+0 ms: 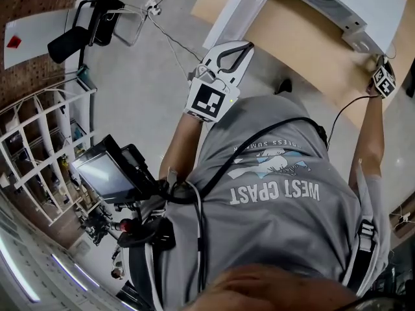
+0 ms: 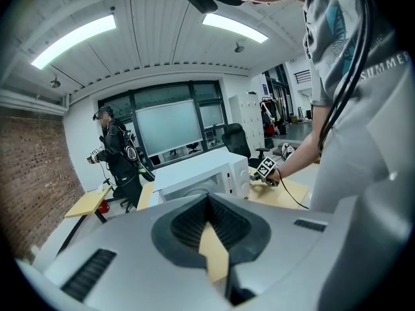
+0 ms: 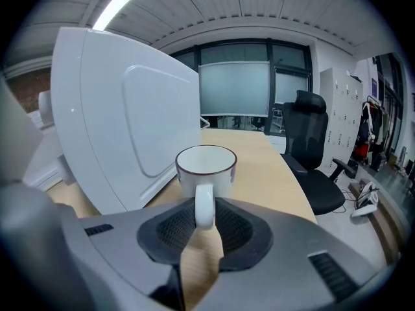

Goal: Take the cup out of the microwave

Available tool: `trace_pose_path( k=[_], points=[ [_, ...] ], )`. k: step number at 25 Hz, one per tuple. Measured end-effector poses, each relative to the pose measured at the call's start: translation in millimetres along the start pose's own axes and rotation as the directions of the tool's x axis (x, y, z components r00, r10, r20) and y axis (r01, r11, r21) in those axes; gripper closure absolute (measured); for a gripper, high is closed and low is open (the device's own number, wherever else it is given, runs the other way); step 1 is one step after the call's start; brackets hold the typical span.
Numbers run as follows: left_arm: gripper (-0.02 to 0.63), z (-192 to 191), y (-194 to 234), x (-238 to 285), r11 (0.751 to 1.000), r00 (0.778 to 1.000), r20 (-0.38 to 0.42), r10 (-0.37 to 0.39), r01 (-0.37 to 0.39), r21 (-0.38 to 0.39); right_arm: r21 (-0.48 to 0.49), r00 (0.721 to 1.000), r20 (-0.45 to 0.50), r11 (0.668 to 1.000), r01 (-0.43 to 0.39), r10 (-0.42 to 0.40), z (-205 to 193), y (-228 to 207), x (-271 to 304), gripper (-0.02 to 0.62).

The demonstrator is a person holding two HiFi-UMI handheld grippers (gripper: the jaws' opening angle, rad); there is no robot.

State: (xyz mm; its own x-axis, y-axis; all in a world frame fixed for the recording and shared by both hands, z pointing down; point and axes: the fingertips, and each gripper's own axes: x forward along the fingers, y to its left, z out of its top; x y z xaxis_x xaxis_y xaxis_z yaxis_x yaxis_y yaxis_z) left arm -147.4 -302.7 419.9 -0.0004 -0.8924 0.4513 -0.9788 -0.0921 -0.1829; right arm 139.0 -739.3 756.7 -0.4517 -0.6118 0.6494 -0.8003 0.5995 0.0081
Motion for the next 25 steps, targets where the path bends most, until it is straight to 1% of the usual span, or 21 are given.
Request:
trace_pose_path(
  k=[4,6,8,11,15,17,18,21,22,23,24,25],
  points=[
    [0.561,-3.0,-1.3,-6.8,1.0,1.0,0.014,-0.002,0.002,0.002,0.03,0.999,-0.05,0.999,0.011,-0.009,-9.7,-2.7,-4.3,0.522],
    [0.561,-5.7,-6.6,-5.8,1.0,1.0,0.029,-0.009,0.009,0.006,0.042,0.998,-0.056,0.999,0.011,-0.009,-15.4,-6.9,-8.5,0.522],
    [0.561,-8.4,-10.3,-8.5,1.0,0.999,0.043,-0.015,0.015,0.007,0.045,0.999,-0.035,0.999,0.007,-0.005,-15.8,-6.7,-17.9,0.522],
    [0.561,-14.8,-12.9,-16.8,1.0,0.998,0.06,-0.021,0.021,0.009,0.021,0.999,0.038,1.0,-0.001,0.001,-6.5,-1.3,-37.8,0.522],
    [0.561,-27.2,-20.4,-19.8,0.999,0.995,0.096,-0.038,0.037,0.02,0.016,0.996,0.087,1.0,0.016,-0.017,-8.8,-5.2,-66.8,0.522],
    [0.562,-32.1,-22.6,-34.3,0.998,0.991,0.119,-0.056,0.053,0.027,0.013,0.993,0.118,0.999,0.031,-0.032,-6.2,2.5,-94.2,0.522],
    [0.562,-32.0,-20.8,-50.0,0.997,0.989,0.131,-0.068,0.065,0.034,0.013,0.99,0.134,0.999,0.04,-0.041,-0.6,11.9,-116.4,0.522],
    [0.561,-31.3,-8.7,-115.2,0.993,0.977,0.177,-0.118,0.11,0.053,0.015,0.98,0.187,0.997,0.072,-0.074,22.1,52.8,-202.5,0.522],
    [0.562,-33.8,-5.9,-131.8,0.99,0.972,0.196,-0.132,0.119,0.074,0.013,0.975,0.207,0.997,0.081,-0.082,25.7,65.2,-225.2,0.522],
    [0.561,-37.2,-4.4,-143.5,0.986,0.965,0.221,-0.144,0.121,0.113,0.01,0.97,0.229,0.996,0.085,-0.085,26.0,75.9,-241.6,0.522],
    [0.561,-41.8,-3.5,-151.9,0.981,0.956,0.251,-0.154,0.116,0.158,0.007,0.965,0.25,0.996,0.085,-0.084,24.0,85.5,-253.0,0.522],
    [0.561,-49.1,-2.2,-159.2,0.977,0.948,0.278,-0.156,0.107,0.186,0.003,0.959,0.272,0.997,0.08,-0.078,21.2,95.7,-261.5,0.522]
  ],
)
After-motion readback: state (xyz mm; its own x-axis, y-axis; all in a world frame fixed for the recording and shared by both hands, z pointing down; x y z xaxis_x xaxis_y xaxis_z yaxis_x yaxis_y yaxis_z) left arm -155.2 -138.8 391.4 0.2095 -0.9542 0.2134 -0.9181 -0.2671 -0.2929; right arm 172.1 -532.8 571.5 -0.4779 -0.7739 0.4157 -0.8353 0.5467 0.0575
